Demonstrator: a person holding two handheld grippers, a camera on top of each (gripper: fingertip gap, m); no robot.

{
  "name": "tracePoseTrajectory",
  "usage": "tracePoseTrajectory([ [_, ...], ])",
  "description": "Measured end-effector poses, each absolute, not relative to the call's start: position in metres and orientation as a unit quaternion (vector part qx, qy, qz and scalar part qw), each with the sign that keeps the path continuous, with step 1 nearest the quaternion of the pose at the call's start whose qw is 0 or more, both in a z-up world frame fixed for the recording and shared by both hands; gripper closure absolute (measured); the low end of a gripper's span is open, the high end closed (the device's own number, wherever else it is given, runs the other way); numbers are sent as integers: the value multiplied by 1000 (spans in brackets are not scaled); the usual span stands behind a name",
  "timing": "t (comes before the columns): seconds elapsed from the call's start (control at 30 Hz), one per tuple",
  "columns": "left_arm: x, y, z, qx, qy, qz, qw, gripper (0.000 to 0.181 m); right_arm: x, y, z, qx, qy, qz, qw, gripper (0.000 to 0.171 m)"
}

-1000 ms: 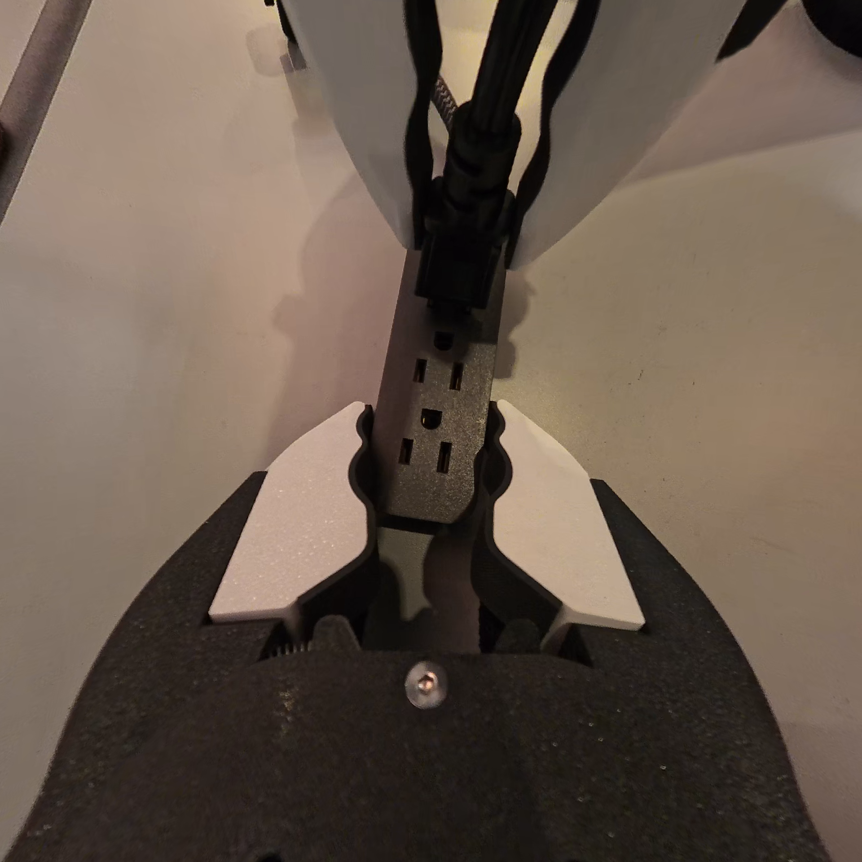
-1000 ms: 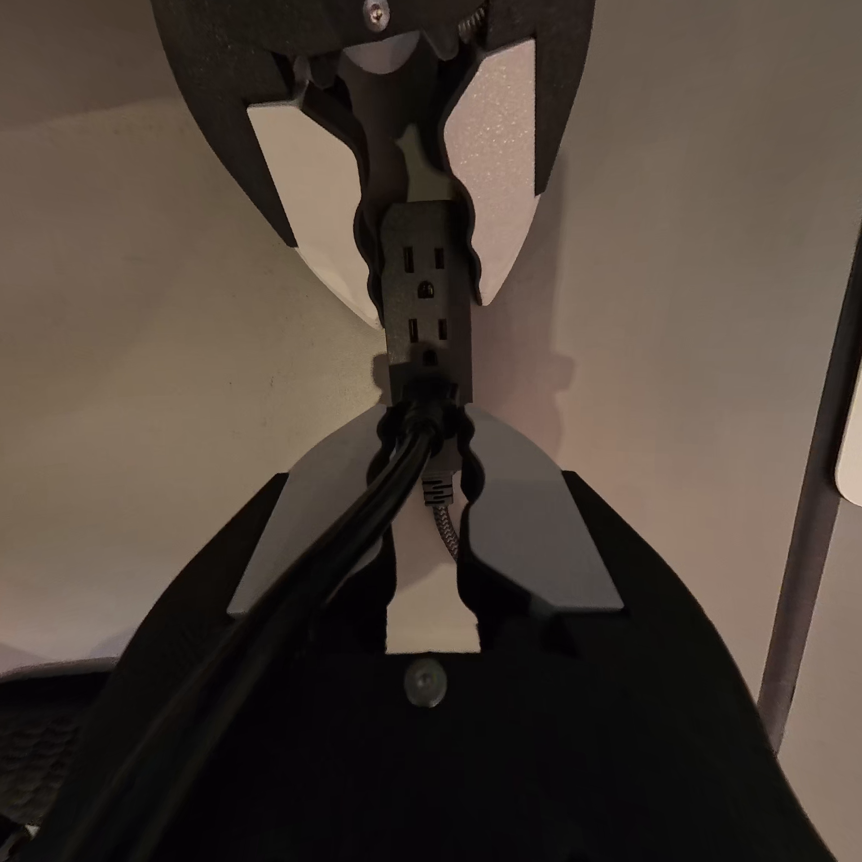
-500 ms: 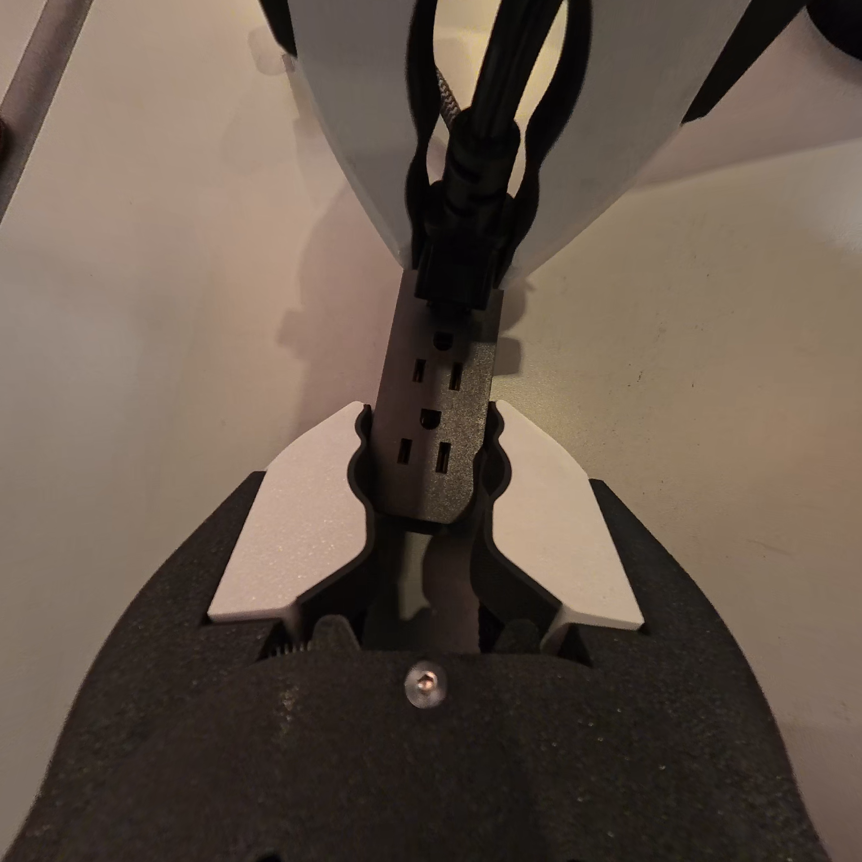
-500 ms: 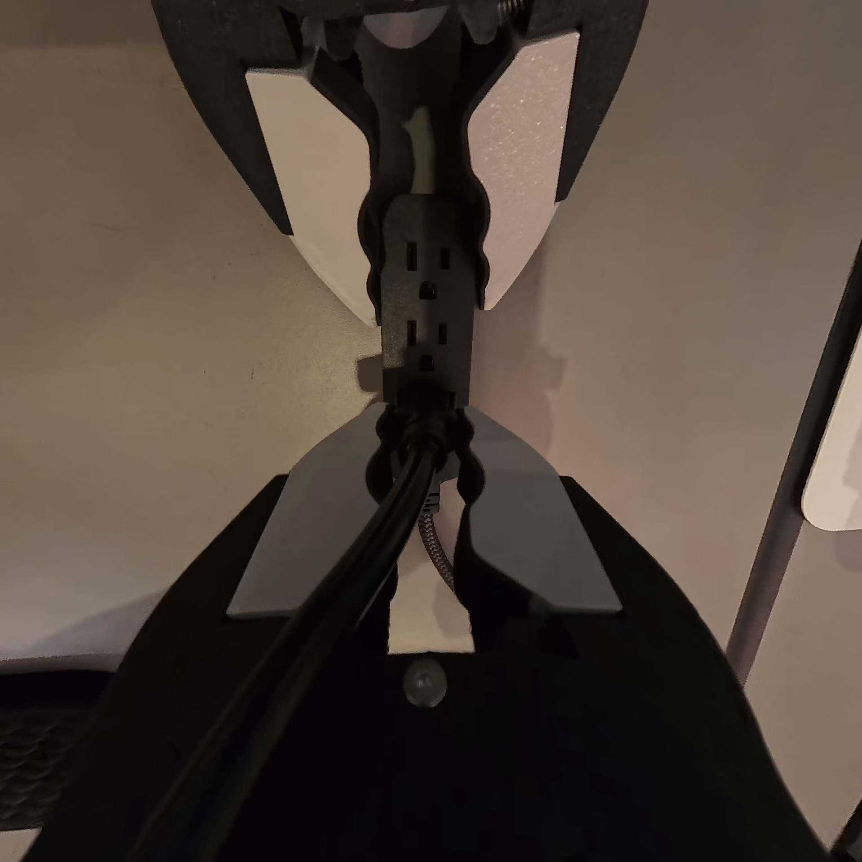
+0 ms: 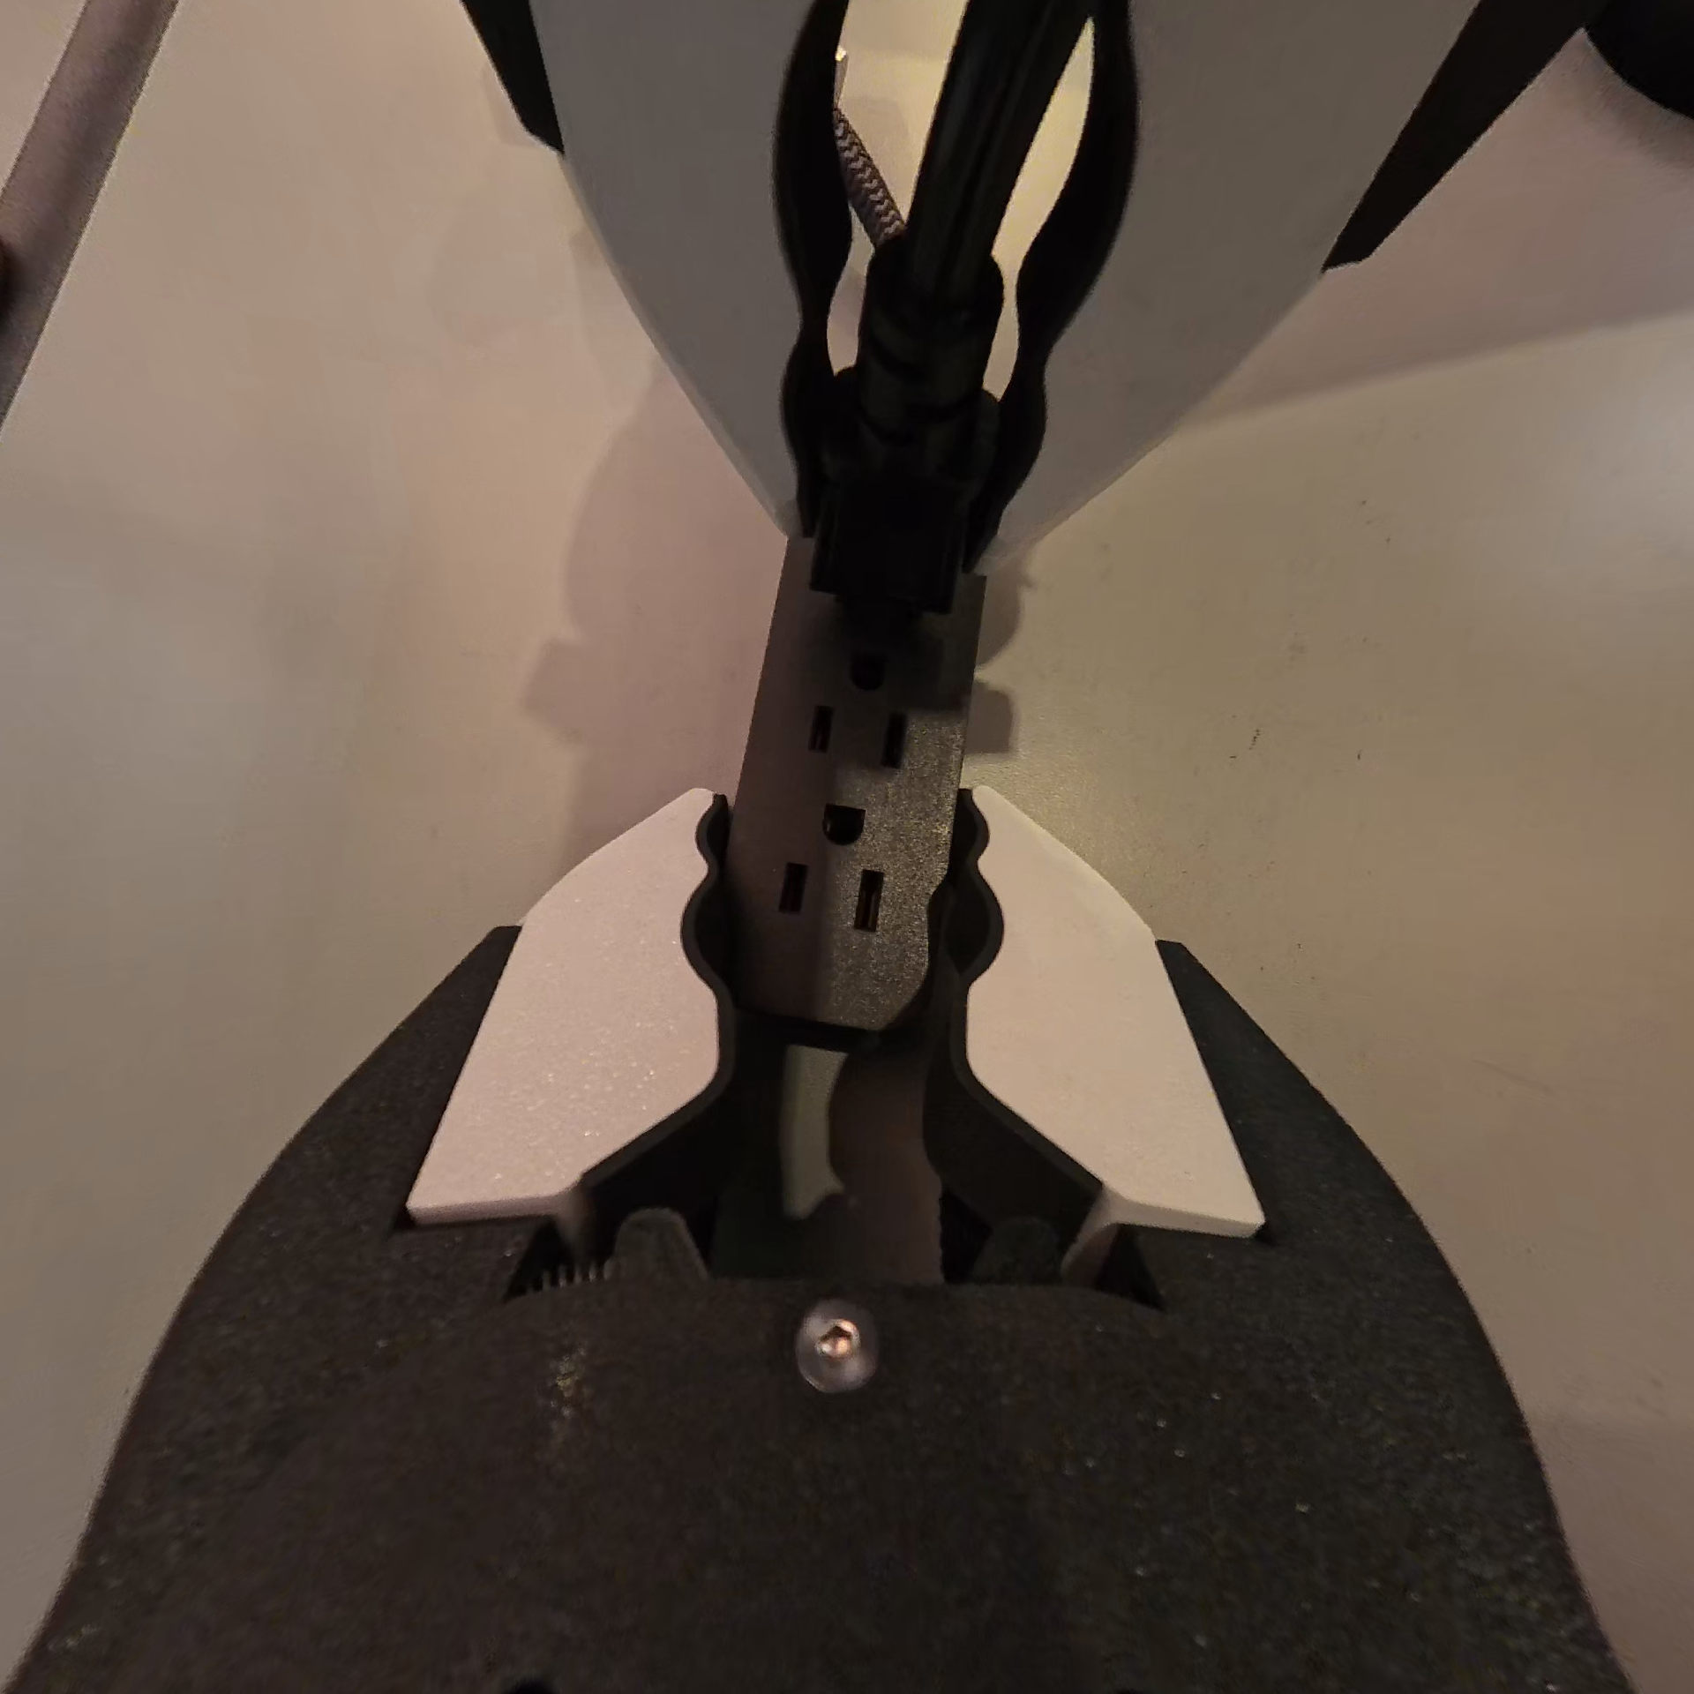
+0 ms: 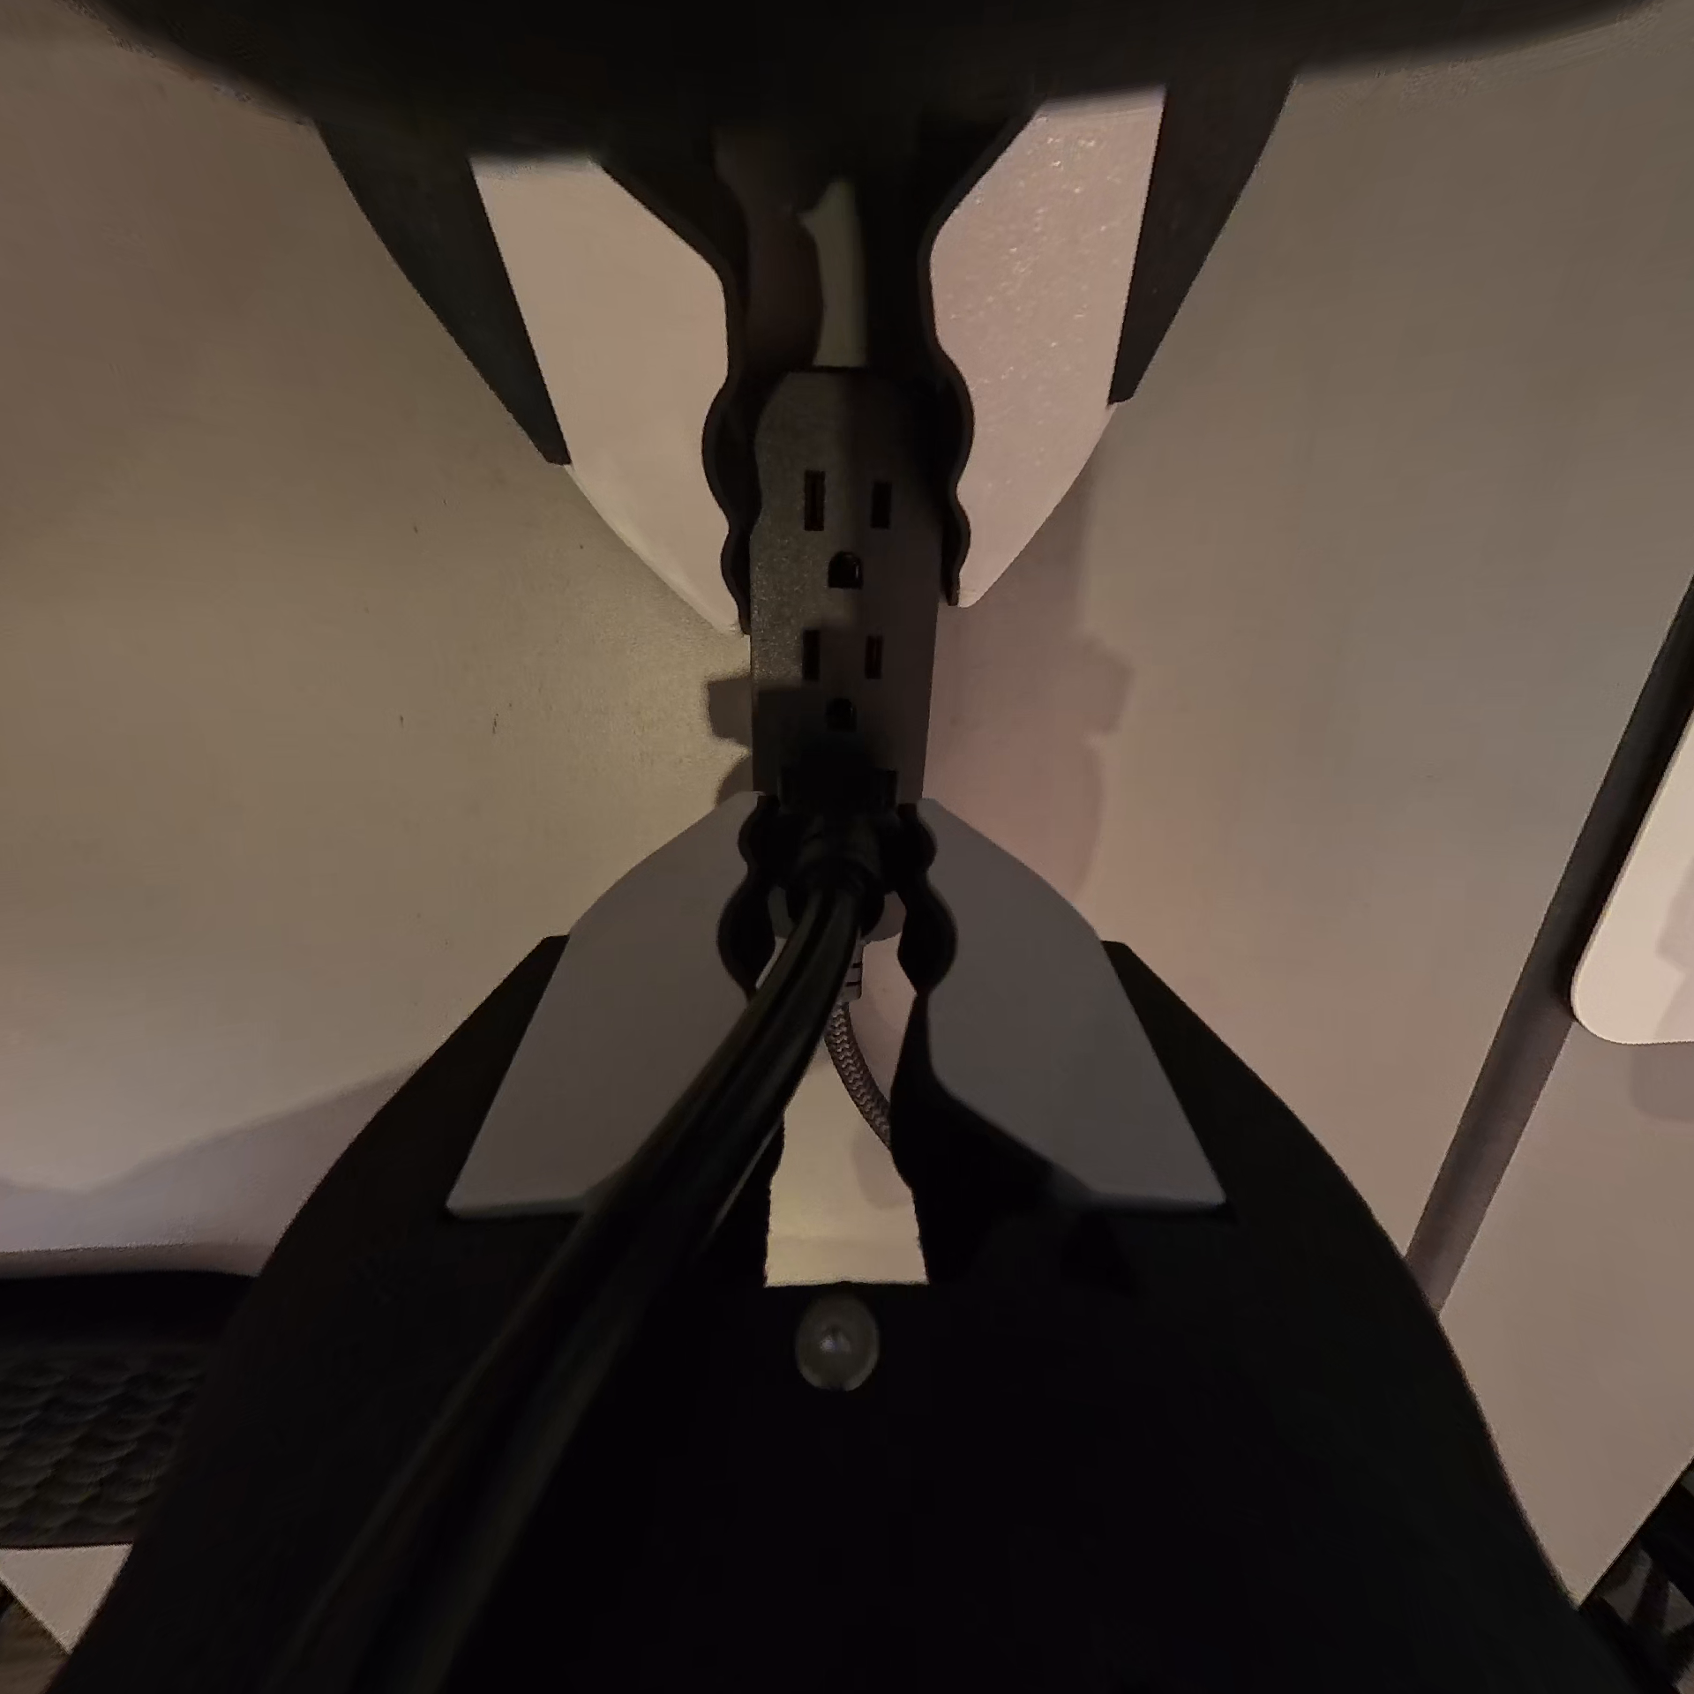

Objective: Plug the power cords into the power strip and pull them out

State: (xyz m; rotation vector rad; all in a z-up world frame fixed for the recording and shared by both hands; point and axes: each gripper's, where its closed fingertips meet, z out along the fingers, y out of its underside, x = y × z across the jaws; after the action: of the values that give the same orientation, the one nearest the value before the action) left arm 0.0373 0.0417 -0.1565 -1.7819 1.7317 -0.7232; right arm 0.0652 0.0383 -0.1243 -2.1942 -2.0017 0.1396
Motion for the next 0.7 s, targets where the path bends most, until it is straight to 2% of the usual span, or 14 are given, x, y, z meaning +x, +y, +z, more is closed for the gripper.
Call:
tracePoseTrajectory([
  [0.57,39,42,-157,-660,646,-270,273,136,62,38,-126,-732,-654,89,166,145],
  [0.7,37,41,-157,-657,648,-271,273,136,58,36,-134,-737,-661,62,126,146],
])
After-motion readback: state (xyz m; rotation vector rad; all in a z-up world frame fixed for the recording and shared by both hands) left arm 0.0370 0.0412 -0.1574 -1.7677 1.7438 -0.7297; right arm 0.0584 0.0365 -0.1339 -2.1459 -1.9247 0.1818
